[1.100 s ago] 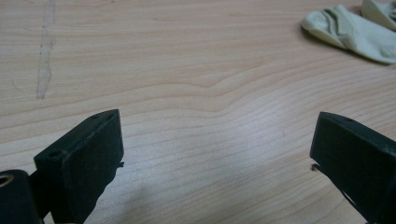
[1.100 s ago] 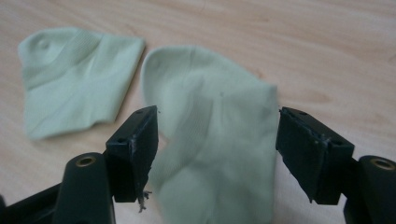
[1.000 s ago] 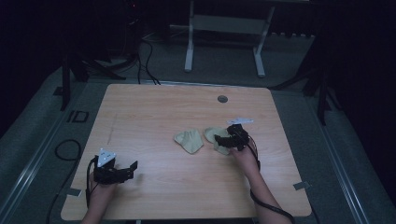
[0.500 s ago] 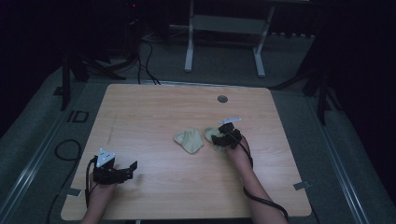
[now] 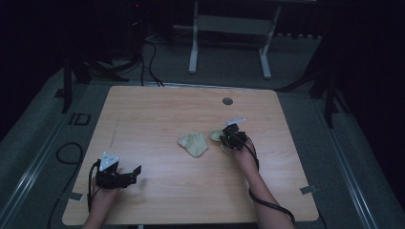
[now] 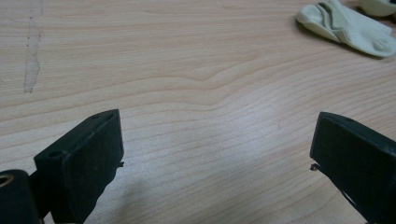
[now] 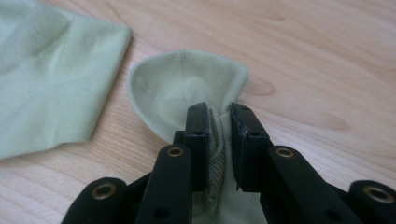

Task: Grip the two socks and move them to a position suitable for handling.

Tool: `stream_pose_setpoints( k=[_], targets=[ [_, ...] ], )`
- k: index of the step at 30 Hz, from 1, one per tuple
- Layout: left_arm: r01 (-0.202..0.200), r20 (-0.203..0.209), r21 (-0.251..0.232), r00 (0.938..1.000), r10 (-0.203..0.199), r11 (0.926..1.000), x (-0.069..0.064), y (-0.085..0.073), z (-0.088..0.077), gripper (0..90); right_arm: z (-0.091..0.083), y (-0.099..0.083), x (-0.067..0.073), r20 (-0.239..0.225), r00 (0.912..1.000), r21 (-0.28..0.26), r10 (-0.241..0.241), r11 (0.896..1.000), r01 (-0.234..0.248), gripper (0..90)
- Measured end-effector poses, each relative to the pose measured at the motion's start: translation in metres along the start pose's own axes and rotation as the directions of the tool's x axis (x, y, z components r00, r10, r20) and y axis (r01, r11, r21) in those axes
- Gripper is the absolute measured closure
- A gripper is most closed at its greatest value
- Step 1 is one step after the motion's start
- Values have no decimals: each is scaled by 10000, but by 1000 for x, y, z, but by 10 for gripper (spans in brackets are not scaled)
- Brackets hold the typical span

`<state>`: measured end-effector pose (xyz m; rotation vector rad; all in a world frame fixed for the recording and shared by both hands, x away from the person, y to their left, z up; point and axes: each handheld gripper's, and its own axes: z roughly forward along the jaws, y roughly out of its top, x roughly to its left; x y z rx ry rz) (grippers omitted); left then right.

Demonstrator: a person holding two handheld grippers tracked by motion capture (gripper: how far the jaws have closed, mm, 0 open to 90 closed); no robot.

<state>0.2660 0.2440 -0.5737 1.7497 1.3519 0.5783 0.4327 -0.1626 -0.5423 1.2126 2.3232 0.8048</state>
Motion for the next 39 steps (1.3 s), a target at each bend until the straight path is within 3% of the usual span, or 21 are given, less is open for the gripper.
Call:
stream_pose_setpoints(
  k=[11, 20, 24, 27, 30, 31, 34, 39],
  targets=[
    [-22, 2, -62, 10000, 22, 10000, -1, 0, 0, 26, -36, 8, 5, -419, 9991, -365, -18, 9993, 3, 782],
    [-103, 4, -17, 9999, 103, 9999, -3, 0, 1, 26, -66, 9, 27, -952, 9930, -808, -701, 9948, 625, 782],
    [-309, -112, -22, 9995, 309, 9995, -5, 0, 2, 26, -78, 1, 41, -1189, 9900, -1021, -760, 9927, 639, 782],
    [-351, -27, -16, 9994, 351, 9994, -6, 1, 2, 26, -88, -8, 55, -1416, 9840, -1165, -1081, 9889, 919, 782],
    [-375, 18, -4, 9993, 375, 9993, -8, 1, 3, 26, -91, -11, 60, -1489, 9824, -1166, -1127, 9886, 957, 781],
    [-395, 45, -20, 9992, 396, 9992, -8, 1, 3, 26, -96, -18, 71, -1638, 9776, -1178, -1319, 9866, 1133, 781],
    [-424, 84, 53, 9991, 423, 9991, -11, 2, 3, 26, -98, -31, 86, -1790, 9736, -1072, -1416, 9865, 1237, 782],
    [-1021, 99, -41, 9947, 1021, 9948, -21, 4, 1, 26, -92, -55, 104, -1825, 9722, -759, -1468, 9880, 1349, 781]
  ],
)
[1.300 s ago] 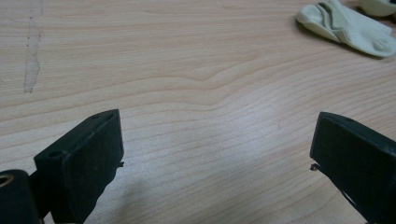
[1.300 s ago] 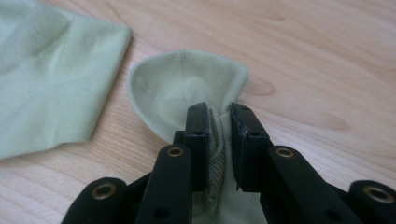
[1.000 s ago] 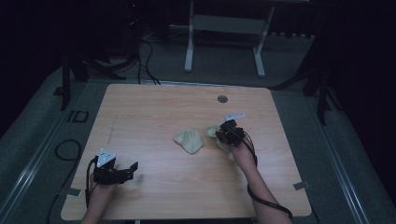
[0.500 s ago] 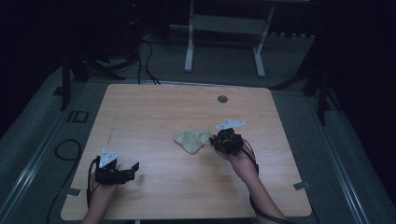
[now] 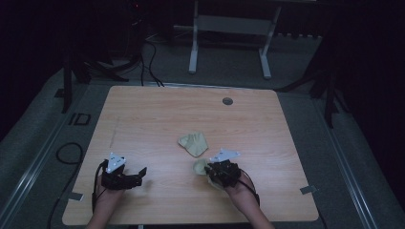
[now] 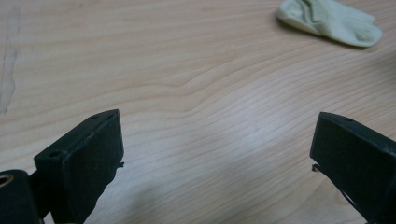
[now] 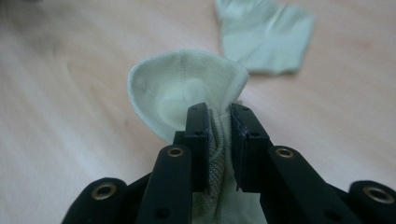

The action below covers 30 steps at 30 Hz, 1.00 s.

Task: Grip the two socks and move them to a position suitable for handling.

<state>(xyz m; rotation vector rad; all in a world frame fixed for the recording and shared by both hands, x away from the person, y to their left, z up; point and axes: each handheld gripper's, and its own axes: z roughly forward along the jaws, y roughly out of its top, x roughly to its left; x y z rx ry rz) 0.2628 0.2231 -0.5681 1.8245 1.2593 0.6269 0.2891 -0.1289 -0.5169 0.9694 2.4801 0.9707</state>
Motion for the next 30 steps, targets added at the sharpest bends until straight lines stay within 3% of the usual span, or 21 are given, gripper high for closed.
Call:
stream_pose_setpoints(
  k=[7, 10, 12, 17, 19, 20, 23, 26, 28, 29, 30],
  targets=[
    [-267, 445, 48, 9987, 265, 9996, -13, 2, 5, 26, 9, -29, 22, -212, 9996, 584, -177, 9981, 189, 780],
    [-373, 712, 149, 9968, 361, 9992, -19, 3, 7, 26, 12, -36, 25, -201, 9995, 727, -243, 9970, 258, 774],
    [-595, 1081, 91, 9924, 582, 9982, -23, 4, 7, 27, 15, -40, 25, -213, 9997, 724, -145, 9972, 160, 757],
    [-839, 1508, -32, 9850, 835, 9965, -35, 7, 7, 49, 14, -43, 28, -223, 9996, 710, -191, 9973, 206, 599],
    [-975, 1651, 19, 9816, 958, 9952, -40, 8, 8, 53, 15, -45, 34, -3, 9981, 586, -608, 9964, 607, 512],
    [-977, 1744, -2, 9800, 962, 9952, -43, 8, 8, 53, 15, -45, 34, 33, 9983, 555, -574, 9968, 571, 485],
    [-1114, 2186, -7, 9697, 1088, 9938, -51, 9, 9, 98, 15, -47, 33, -110, 9985, 514, -537, 9972, 542, 411],
    [-1574, 2679, 21, 9515, 1511, 9875, -63, 10, 11, 144, 16, -48, 33, -306, 9977, 488, -608, 9969, 622, 334],
    [-1927, 3077, 45, 9339, 1820, 9813, -72, 11, 11, 170, 16, -46, 33, -454, 9973, 607, -584, 9963, 611, 283],
    [-1988, 3183, -50, 9288, 1901, 9800, -76, 12, 11, 200, 15, -44, 32, -581, 9968, 588, -553, 9965, 587, 283],
    [-2110, 3462, -208, 9155, 2051, 9773, -82, 14, 10, 222, 12, -43, 32, -576, 9968, 529, -553, 9969, 584, 283]
  ],
)
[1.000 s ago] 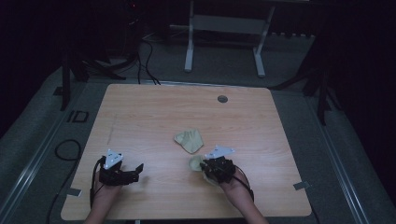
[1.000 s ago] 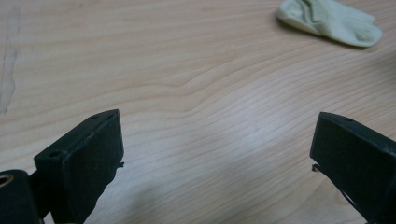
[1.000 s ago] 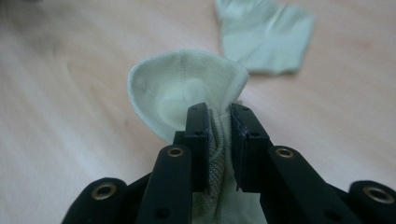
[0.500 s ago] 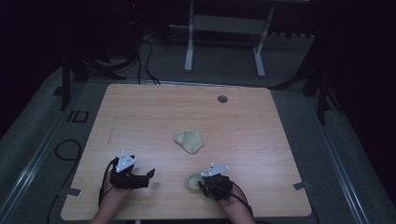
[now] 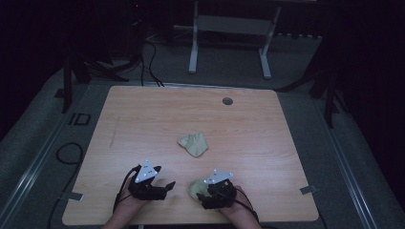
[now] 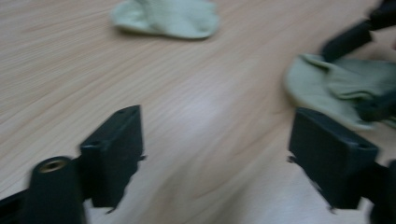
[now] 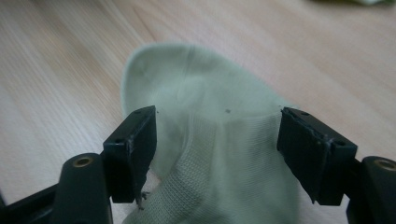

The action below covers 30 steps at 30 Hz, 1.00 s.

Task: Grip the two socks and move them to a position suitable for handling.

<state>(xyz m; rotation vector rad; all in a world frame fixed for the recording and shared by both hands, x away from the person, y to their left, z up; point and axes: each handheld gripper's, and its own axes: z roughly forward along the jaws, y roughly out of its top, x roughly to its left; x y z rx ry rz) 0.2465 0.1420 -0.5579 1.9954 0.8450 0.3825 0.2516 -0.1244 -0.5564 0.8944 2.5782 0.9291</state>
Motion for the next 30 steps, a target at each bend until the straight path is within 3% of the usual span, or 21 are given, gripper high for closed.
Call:
stream_pose_setpoints(
  k=[3, 5, 8, 10, 13, 18, 21, 26, 30],
  targets=[
    [-547, 440, -152, 9975, 554, 9984, -14, 8, 2, 354, -15, 5, -1, -118, 9999, -462, 98, 9989, -103, 330],
    [-837, 787, -97, 9933, 842, 9964, -23, 13, 5, 445, -25, 6, -1, -224, 9996, -611, 175, 9980, -189, 411],
    [-873, 1836, -98, 9791, 876, 9961, -33, 19, 14, 596, -30, 2, 5, -487, 9988, -488, 55, 9988, -79, 517],
    [-1257, 2094, 0, 9701, 1230, 9921, -40, 21, 21, 697, -28, -2, 8, -582, 9983, -234, -23, 9997, 10, 558],
    [-1857, 2003, 462, 9643, 1730, 9815, -47, 22, 33, 810, -23, -7, 11, -616, 9979, 98, -220, 9997, 227, 566],
    [-1833, 1889, 1330, 9694, 1567, 9740, -43, 17, 48, 883, -19, -12, 16, -533, 9976, 413, -451, 9980, 473, 566],
    [-1817, 1892, 1545, 9702, 1514, 9711, -40, 14, 51, 891, -16, -14, 15, -805, 9947, 603, -636, 9958, 686, 597],
    [-2169, 1777, 1560, 9658, 1886, 9636, -42, 13, 50, 892, -16, -15, 15, -290, 9950, 631, -957, 9932, 974, 801],
    [-2111, 1819, 1487, 9661, 1831, 9661, -41, 12, 51, 893, -18, -12, 12, -389, 9955, 730, -860, 9934, 886, 832]
  ],
)
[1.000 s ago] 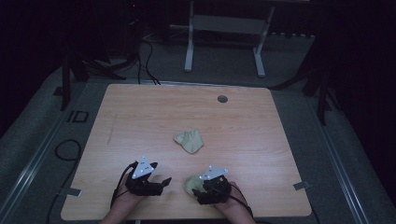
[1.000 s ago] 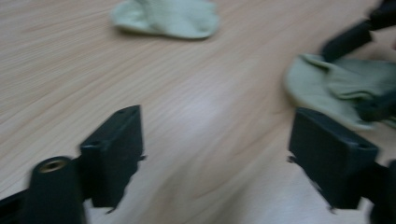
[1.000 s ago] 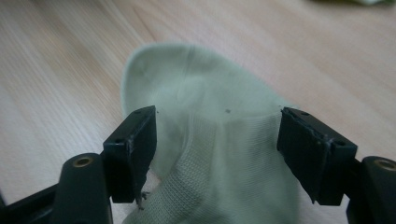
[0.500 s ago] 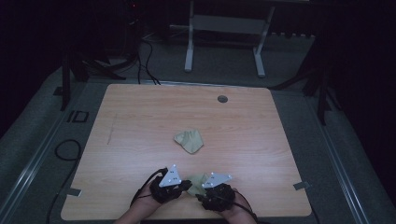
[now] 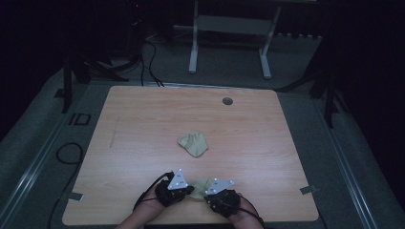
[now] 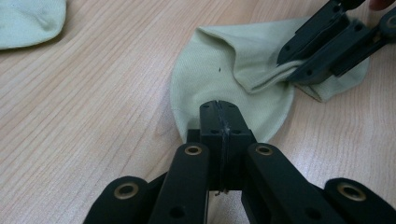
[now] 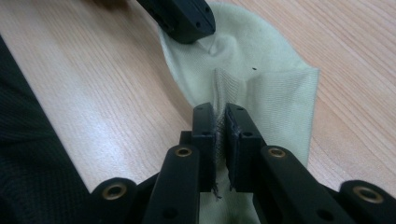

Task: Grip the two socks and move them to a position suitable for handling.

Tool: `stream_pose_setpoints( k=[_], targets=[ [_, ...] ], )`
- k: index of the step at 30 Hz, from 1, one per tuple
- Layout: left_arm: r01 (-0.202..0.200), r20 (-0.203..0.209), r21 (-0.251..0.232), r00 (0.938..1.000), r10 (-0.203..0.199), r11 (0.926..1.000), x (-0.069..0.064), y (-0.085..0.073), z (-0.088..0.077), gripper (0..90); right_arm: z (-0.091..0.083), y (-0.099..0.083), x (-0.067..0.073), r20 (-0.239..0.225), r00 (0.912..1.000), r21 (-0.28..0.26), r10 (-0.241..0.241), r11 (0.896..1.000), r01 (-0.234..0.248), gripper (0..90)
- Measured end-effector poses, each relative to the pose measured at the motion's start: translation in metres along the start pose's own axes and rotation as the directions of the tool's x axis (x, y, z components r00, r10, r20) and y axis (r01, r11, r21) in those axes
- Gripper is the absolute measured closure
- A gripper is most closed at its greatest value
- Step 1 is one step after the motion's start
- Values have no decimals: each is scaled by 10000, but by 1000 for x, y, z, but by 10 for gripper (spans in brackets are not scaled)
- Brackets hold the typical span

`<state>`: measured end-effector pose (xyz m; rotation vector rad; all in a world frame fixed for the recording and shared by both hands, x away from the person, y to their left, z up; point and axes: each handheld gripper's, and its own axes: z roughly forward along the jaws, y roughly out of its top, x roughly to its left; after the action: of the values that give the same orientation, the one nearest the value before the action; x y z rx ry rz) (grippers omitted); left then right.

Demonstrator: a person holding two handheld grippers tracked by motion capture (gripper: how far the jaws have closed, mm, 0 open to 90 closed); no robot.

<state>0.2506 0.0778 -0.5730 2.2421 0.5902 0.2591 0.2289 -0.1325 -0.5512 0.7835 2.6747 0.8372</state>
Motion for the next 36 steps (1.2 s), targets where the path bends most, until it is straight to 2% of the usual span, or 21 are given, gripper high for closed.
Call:
stream_pose_setpoints(
  k=[4, 6, 8, 10, 13, 18, 22, 23, 27, 28, 32, 34, 36],
  targets=[
    [-188, -97, -9, 9998, 188, 9998, -2, 0, 0, 892, -13, 2, -6, -228, 9991, -384, 360, 9986, -369, 833],
    [-185, -72, -10, 9998, 185, 9998, -1, 0, 0, 893, -24, 3, -12, -5, 9988, -659, 494, 9966, -493, 833],
    [-166, -48, -23, 9999, 166, 9999, -1, 0, 0, 893, -34, 3, -20, -71, 9969, -871, 783, 9931, -786, 833],
    [-203, -33, -40, 9998, 202, 9998, -1, 0, 0, 892, -42, 2, -27, 123, 9955, -984, 935, 9909, -918, 832],
    [-477, -28, -101, 9989, 477, 9988, 0, 0, 1, 892, -50, -2, -38, 207, 9911, -1133, 1314, 9853, -1282, 832],
    [-492, 143, -80, 9987, 493, 9988, 3, 2, 2, 892, -52, -13, -52, 498, 9834, -961, 1744, 9809, -1691, 828],
    [-582, 181, -73, 9981, 583, 9983, 3, 2, 4, 892, -51, -24, -67, 726, 9704, -885, 2304, 9706, -2238, 821],
    [-593, 204, -73, 9980, 595, 9982, 3, 3, 4, 892, -50, -27, -70, 697, 9673, -795, 2437, 9680, -2381, 818],
    [-576, 342, -51, 9977, 577, 9983, 5, 4, 4, 891, -42, -35, -75, 635, 9641, -468, 2577, 9658, -2551, 779],
    [-597, 340, -38, 9976, 598, 9982, 5, 4, 4, 891, -40, -38, -77, 722, 9634, -368, 2580, 9660, -2559, 762],
    [-595, 268, -39, 9979, 596, 9982, 4, 4, 4, 891, -40, -44, -87, 1264, 9492, -330, 2882, 9576, -2863, 733],
    [-585, 252, -37, 9980, 586, 9983, 4, 4, 4, 891, -44, -43, -88, 1337, 9477, -504, 2897, 9571, -2855, 767],
    [-569, 249, -31, 9981, 569, 9984, 4, 4, 4, 891, -46, -40, -84, 1353, 9528, -643, 2717, 9621, -2652, 836]
  ],
)
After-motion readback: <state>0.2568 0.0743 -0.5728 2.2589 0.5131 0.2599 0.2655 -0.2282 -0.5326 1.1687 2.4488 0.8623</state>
